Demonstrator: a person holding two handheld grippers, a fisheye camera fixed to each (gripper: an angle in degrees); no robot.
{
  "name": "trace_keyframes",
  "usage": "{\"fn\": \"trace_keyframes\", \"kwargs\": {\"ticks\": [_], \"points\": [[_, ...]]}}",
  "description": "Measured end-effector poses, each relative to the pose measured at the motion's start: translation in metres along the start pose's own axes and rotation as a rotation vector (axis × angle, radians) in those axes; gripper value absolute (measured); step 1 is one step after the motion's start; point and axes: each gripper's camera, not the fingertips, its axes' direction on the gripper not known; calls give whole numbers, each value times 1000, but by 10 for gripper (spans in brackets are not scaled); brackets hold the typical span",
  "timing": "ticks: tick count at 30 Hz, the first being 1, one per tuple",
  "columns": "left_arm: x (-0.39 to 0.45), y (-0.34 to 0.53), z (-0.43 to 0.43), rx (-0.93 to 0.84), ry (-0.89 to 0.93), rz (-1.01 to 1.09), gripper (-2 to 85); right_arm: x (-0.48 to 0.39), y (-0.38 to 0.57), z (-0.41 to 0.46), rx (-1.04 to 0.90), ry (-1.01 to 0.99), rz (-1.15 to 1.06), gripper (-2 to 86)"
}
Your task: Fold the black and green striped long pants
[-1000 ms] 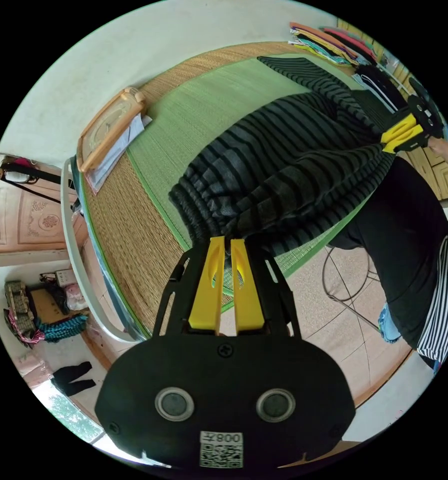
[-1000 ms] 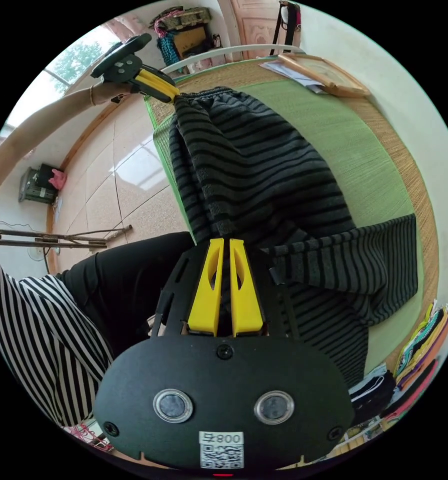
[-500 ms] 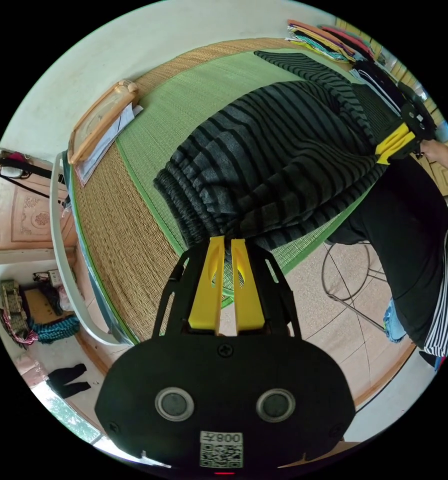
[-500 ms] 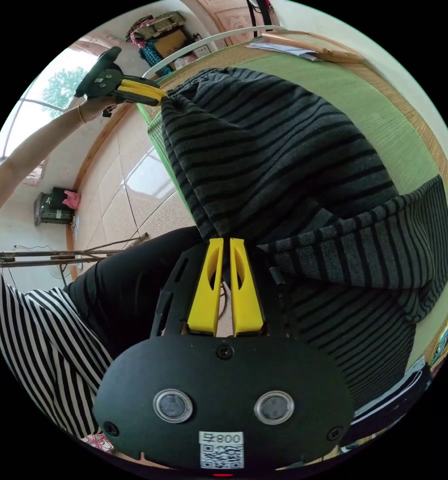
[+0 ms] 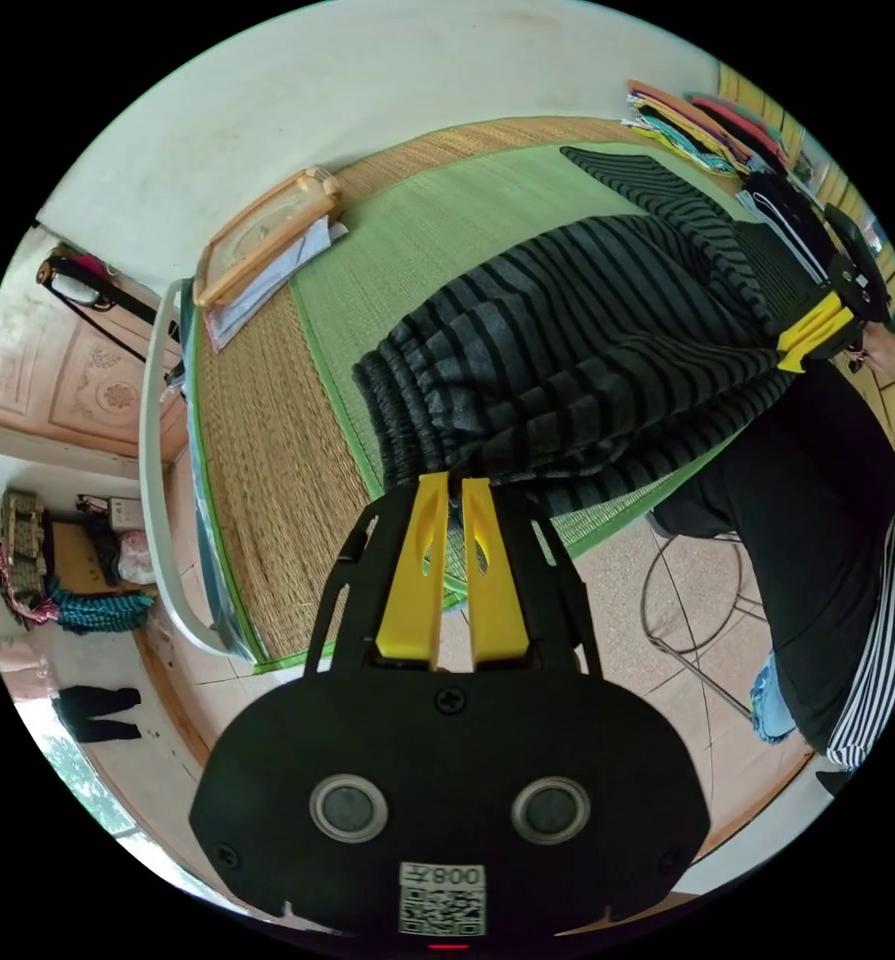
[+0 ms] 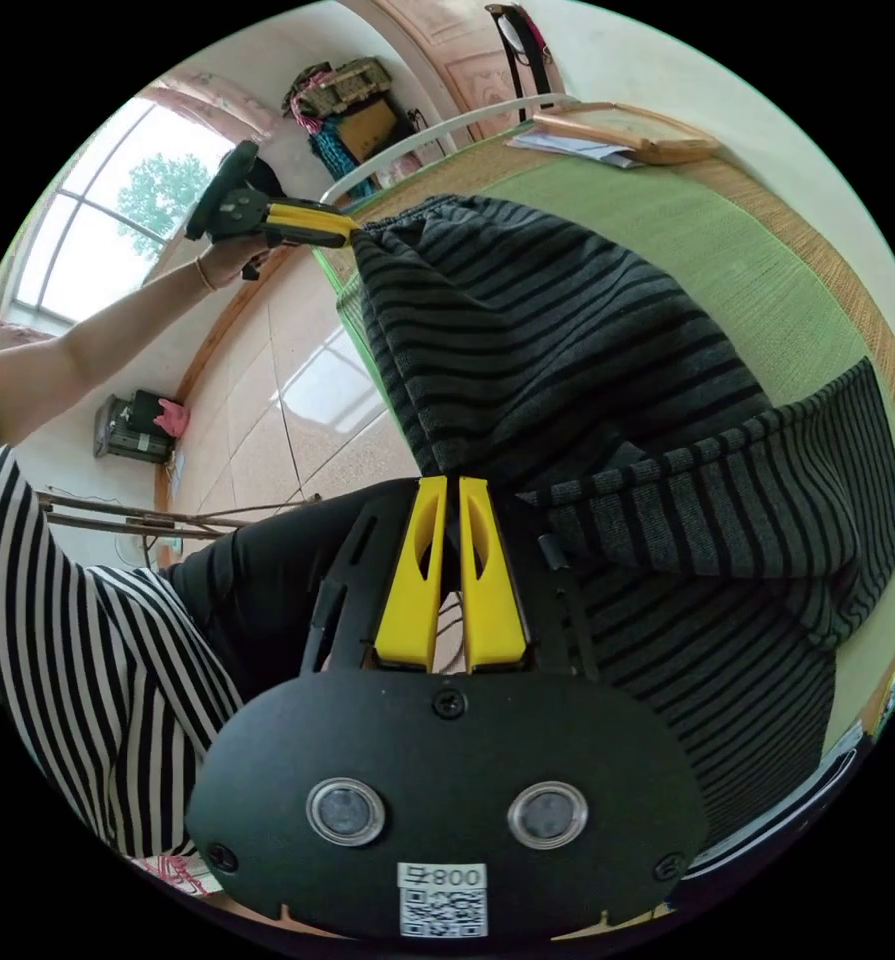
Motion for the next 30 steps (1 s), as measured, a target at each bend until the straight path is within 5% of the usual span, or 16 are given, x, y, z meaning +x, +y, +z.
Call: {"fn": "trace_keyframes", "kwargs": {"ticks": [15, 22, 30], "points": [[-106, 15, 36, -60, 115, -225, 4, 41, 23, 41, -35, -28, 25, 25], [-113, -27, 40, 204, 500, -237, 1, 56, 26, 38, -30, -36, 34, 26], [-123, -64, 89, 36, 473, -215, 1, 69, 35, 13, 23, -62, 97, 17]]}}
